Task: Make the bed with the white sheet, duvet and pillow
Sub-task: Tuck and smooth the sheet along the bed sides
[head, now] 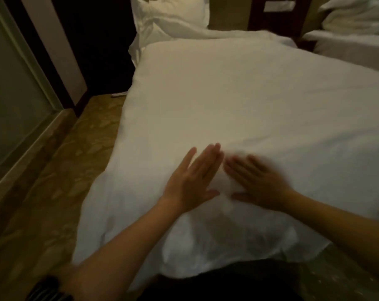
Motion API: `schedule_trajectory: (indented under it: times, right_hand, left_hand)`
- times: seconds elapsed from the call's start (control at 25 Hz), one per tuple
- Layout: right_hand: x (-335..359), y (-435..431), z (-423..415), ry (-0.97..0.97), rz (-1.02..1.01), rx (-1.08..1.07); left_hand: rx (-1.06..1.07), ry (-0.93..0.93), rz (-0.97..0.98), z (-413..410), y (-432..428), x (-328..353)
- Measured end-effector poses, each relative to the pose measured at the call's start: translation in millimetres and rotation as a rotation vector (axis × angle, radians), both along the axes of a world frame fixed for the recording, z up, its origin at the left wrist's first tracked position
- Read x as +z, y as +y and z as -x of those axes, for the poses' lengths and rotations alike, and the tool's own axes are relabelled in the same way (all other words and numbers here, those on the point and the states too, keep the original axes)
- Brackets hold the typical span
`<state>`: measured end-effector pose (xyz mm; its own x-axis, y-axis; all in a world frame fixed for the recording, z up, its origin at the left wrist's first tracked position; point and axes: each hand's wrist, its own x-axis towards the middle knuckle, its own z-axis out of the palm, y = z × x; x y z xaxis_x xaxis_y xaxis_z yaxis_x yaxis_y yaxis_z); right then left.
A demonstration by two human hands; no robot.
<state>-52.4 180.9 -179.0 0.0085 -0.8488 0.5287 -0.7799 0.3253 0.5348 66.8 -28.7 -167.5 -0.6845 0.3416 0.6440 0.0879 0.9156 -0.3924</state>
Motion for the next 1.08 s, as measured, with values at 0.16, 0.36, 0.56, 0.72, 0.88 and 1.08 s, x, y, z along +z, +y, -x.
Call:
schedule_trajectory:
  times: [0.16, 0.36, 0.56, 0.72, 0.88, 1.08]
  right_hand:
    - [-82.0, 52.3, 1.3, 0.126, -0.363, 0.005]
    - [8.5, 86.0, 45.5, 0.012, 0.015, 0.175]
    - [20.7, 106.6, 98.7, -0.042, 0.095, 0.019]
    - [-30.8, 115.5, 90.0, -0.015, 0.168, -0.063]
    - [-57.1, 136.2, 80.3, -0.079, 0.009, -0.115]
    - [-72.9, 189.1, 63.5, -0.128, -0.142, 0.056]
  left_hand:
    - [-0.040, -0.165, 0.267, -29.2, 32.4, -101.9]
    - [-0.132, 0.117, 0.106, 37.3, 79.7, -7.4]
    - [-0.183, -0.042, 0.128, 108.0, 118.7, 41.5]
    - [-0.109, -0.117, 0.305, 105.0, 120.9, 22.7]
    - [-0.026, -0.222, 0.479, 98.7, 134.9, -25.8]
    - [-0.279, -0.397, 0.378, 71.0, 159.9, -49.9]
